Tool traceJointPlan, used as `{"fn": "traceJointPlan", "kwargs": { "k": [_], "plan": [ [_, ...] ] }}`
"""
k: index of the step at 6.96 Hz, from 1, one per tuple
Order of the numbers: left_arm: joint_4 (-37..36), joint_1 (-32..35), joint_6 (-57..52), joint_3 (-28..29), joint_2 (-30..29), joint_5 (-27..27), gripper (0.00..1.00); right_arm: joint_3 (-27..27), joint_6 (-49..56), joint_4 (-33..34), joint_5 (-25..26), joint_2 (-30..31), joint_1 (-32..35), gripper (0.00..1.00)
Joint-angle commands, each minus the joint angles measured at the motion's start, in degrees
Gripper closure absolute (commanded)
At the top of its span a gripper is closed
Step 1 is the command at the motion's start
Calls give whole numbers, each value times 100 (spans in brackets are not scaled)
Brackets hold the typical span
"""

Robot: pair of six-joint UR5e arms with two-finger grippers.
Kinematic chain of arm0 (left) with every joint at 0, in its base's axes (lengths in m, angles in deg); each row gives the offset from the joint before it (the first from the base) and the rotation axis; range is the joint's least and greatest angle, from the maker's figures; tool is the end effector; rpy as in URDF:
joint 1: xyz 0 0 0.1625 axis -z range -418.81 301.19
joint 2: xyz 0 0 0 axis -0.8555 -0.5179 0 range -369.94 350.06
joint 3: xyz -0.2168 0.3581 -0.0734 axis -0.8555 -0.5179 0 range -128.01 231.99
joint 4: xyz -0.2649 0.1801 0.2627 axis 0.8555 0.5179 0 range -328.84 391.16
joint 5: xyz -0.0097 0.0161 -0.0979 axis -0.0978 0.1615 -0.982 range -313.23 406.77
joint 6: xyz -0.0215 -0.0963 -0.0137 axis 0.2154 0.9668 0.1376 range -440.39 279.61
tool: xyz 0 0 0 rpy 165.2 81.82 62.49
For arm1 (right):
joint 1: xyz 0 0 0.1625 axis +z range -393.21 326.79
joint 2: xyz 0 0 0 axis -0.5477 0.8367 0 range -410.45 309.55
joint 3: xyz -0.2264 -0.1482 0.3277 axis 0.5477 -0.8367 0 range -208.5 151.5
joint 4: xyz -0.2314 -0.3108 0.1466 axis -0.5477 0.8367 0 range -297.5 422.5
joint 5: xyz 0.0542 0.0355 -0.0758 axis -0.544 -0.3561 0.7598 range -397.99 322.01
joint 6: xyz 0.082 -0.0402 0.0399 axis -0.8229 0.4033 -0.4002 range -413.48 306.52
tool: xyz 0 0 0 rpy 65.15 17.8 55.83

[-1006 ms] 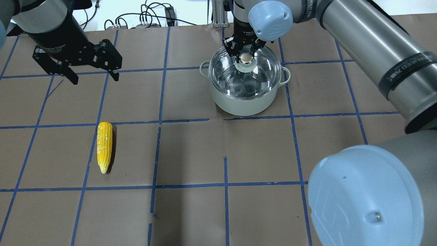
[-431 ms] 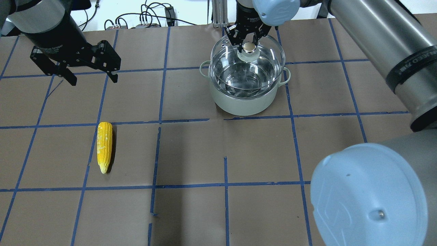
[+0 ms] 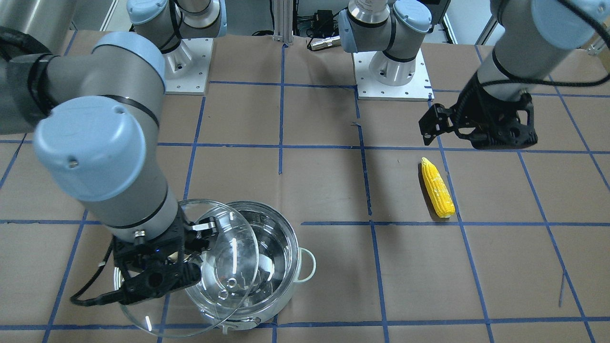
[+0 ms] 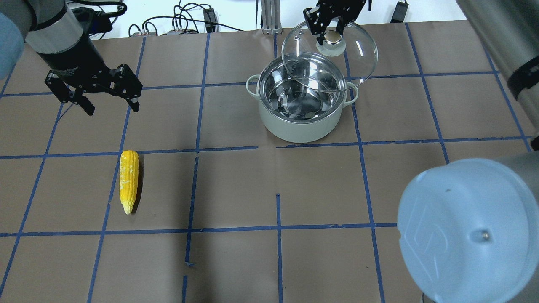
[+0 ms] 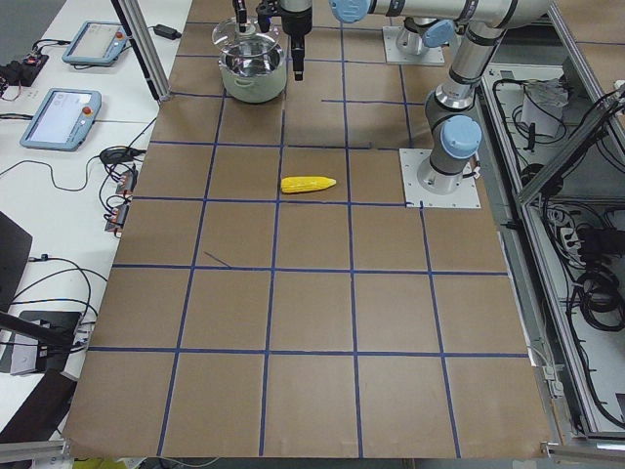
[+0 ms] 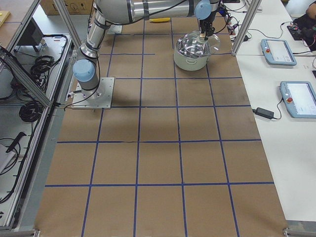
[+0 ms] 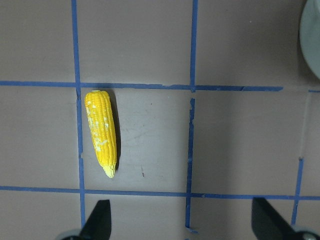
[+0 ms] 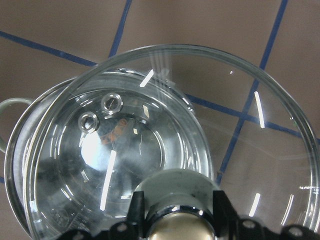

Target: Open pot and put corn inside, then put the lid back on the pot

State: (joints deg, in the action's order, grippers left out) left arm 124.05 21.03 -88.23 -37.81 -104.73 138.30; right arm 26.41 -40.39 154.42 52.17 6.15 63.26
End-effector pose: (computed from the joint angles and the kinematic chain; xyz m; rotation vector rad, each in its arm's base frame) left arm -0.0382 -0.5273 0.4430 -0.0606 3.1281 0.2082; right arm 0.2146 -0.7121 0.4357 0.5322 -3.0882 0.0983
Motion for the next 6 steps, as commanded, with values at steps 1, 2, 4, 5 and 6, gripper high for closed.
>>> {"fn": "traceJointPlan", "kwargs": {
  "k": [1, 2, 4, 5, 6],
  "plan": [
    [-644, -643, -953, -648, -451, 5, 0, -173, 456, -60, -16, -61, -538, 91],
    [-1545, -819, -1148, -1244, -653, 14, 0, -182, 475, -43, -7, -113, -750, 92],
    [-3182, -882, -1185, -2126, -1198, 40, 0, -182, 764, -16, 55, -166, -1110, 93],
    [-3311, -952, -1264, -2198, -1348, 49, 0, -182, 887, -8, 46, -175, -1243, 94],
    [-3304, -979, -1386, -2225, -1376, 67, 3, -208, 888, -7, 46, -158, -1270, 95]
  ]
}}
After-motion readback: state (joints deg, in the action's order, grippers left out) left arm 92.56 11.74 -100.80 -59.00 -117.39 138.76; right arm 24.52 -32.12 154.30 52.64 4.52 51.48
